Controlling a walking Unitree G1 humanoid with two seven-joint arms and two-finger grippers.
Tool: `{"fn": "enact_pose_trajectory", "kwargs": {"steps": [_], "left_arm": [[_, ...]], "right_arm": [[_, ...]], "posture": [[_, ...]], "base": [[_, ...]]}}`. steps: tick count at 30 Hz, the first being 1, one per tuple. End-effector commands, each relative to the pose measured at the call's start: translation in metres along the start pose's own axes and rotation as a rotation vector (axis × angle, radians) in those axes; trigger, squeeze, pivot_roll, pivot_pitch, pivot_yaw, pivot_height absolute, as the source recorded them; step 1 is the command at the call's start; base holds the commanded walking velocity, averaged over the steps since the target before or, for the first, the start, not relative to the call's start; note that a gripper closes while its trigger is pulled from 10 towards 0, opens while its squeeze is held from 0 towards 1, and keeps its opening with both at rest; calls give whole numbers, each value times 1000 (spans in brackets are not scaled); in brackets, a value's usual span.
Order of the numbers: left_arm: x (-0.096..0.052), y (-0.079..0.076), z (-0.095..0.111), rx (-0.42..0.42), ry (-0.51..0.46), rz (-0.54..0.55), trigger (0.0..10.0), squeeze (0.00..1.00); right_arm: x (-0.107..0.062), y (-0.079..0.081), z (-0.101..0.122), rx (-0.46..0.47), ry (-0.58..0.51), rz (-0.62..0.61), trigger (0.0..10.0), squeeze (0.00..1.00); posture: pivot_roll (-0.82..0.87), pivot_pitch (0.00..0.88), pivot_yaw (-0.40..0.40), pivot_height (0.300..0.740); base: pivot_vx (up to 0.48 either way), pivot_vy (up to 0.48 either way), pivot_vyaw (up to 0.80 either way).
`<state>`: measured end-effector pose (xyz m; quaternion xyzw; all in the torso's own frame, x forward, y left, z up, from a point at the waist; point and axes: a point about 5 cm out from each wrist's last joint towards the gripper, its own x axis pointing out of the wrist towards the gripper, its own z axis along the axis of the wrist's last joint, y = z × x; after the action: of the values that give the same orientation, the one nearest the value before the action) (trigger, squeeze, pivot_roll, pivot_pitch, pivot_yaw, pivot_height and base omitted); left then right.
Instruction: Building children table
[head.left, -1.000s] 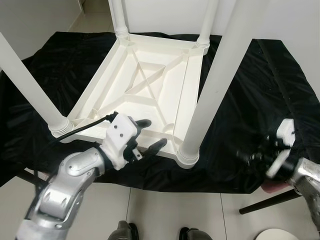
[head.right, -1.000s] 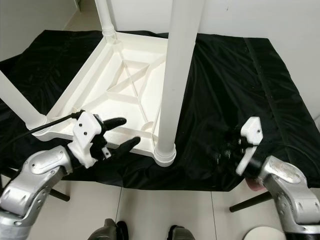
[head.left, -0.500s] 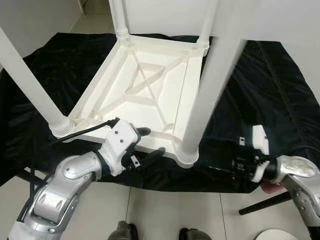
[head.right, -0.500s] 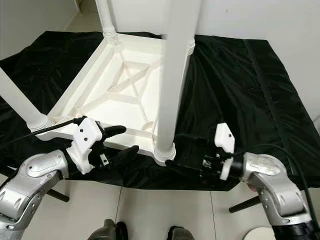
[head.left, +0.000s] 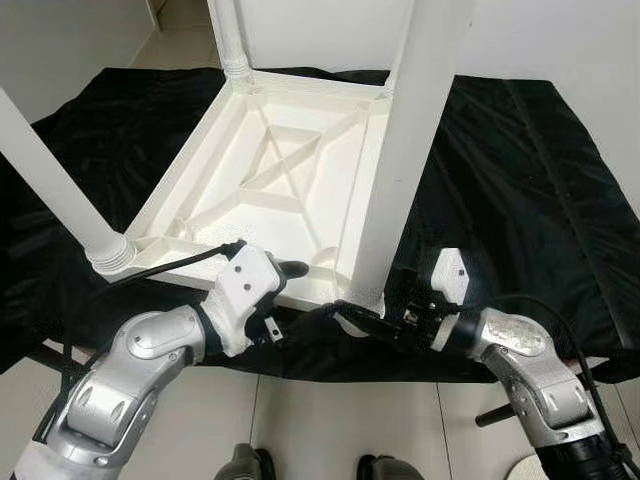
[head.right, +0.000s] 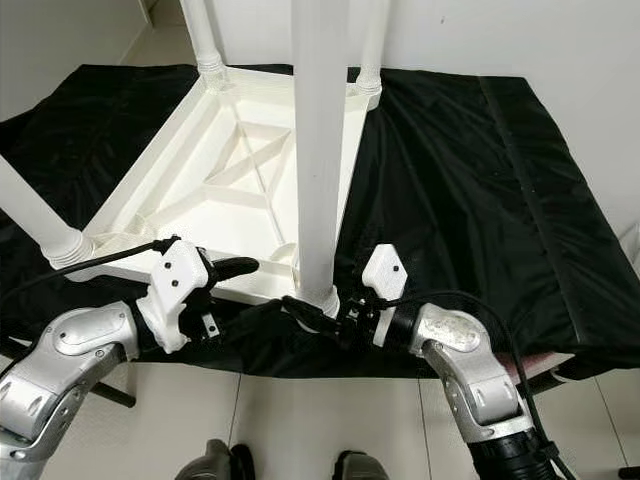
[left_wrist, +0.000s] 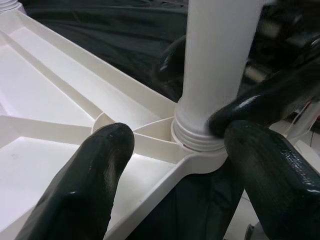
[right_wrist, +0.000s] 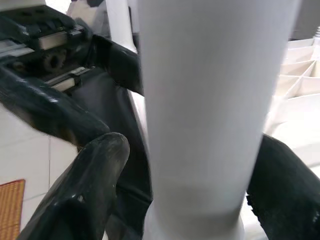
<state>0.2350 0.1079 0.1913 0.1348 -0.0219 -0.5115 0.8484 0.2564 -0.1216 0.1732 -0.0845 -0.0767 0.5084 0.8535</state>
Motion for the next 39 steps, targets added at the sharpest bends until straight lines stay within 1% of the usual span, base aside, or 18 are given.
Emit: {"fn": "enact_pose_trajectory", "kwargs": {"steps": [1, 2, 3, 5, 10, 11, 12, 14, 18, 20, 22, 27, 28, 29, 30, 31, 35, 39], "left_arm": [[1, -3, 3, 14, -4, -32, 10000, 0], [2, -3, 4, 14, -6, -32, 10000, 0], [2, -3, 4, 14, -6, -32, 10000, 0], [3, -5, 4, 11, -8, -31, 10000, 0], [4, -6, 4, 9, -13, -31, 10000, 0], [4, -6, 4, 8, -16, -28, 10000, 0], [4, -6, 4, 8, -16, -28, 10000, 0], [4, -6, 4, 4, -20, -22, 10000, 0], [5, -6, 4, 2, -22, -20, 10000, 0], [10, -9, 3, -21, -35, 2, 10000, 0], [14, -10, 3, -32, -42, 21, 10000, 0], [22, -11, 5, -58, -56, 69, 10000, 0], [24, -11, 5, -58, -57, 80, 10000, 0], [24, -11, 5, -58, -57, 80, 10000, 0], [26, -10, 6, -53, -56, 89, 10000, 0], [27, -10, 5, -44, -51, 97, 10000, 0], [28, -7, 4, -34, -40, 113, 10000, 0], [28, 2, 3, -25, -24, 173, 10000, 0]], "right_arm": [[3, -1, -6, -12, 20, -13, 10000, 0], [2, -8, -7, -18, 30, -57, 10000, 0], [2, -8, -7, -18, 30, -57, 10000, 0], [-1, -20, -11, -27, 44, -132, 10000, 0], [-5, -31, -14, -40, 55, -204, 10000, 0], [-8, -38, -14, -51, 57, -250, 10000, 0], [-8, -38, -14, -51, 57, -250, 10000, 0], [-14, -48, -13, -58, 56, -309, 10000, 0], [-16, -52, -13, -57, 54, -326, 10000, 0], [-17, -57, -13, -48, 48, -377, 10000, 0], [-17, -59, -13, -45, 46, -392, 10000, 0], [-16, -57, -13, -69, 41, -374, 10000, 0], [-16, -56, -16, -49, 52, -357, 8157, 0], [-16, -56, -16, -49, 52, -357, 8157, 0], [-16, -56, -18, -38, 61, -345, 706, 0], [-17, -56, -19, -27, 70, -338, 0, 0], [-18, -57, -24, -5, 96, -353, 0, 0], [-20, -56, -29, 33, 128, -390, 0, 0]], "posture": [[-108, 149, 49, 740], [-109, 147, 46, 740], [-109, 147, 46, 740], [-109, 146, 44, 740], [-110, 143, 40, 740], [-111, 142, 38, 740], [-111, 142, 38, 740], [-112, 140, 36, 740], [-112, 140, 36, 740], [-117, 134, 37, 740], [-118, 131, 37, 740], [-120, 127, 36, 740], [-120, 127, 36, 740], [-120, 127, 36, 740], [-120, 128, 34, 740], [-120, 129, 33, 740], [-121, 134, 32, 740], [-124, 140, 29, 740]], "base": [[0, 0, 0], [0, 0, 0], [0, 0, 0], [0, 0, 0], [0, 0, 0], [0, 0, 0], [0, 0, 0], [0, 0, 0], [0, 0, 0], [0, 0, 0], [0, 0, 0], [0, 0, 0], [0, 0, 0], [0, 0, 0], [0, 0, 0], [0, 0, 0], [0, 0, 0], [0, 0, 0]]}}
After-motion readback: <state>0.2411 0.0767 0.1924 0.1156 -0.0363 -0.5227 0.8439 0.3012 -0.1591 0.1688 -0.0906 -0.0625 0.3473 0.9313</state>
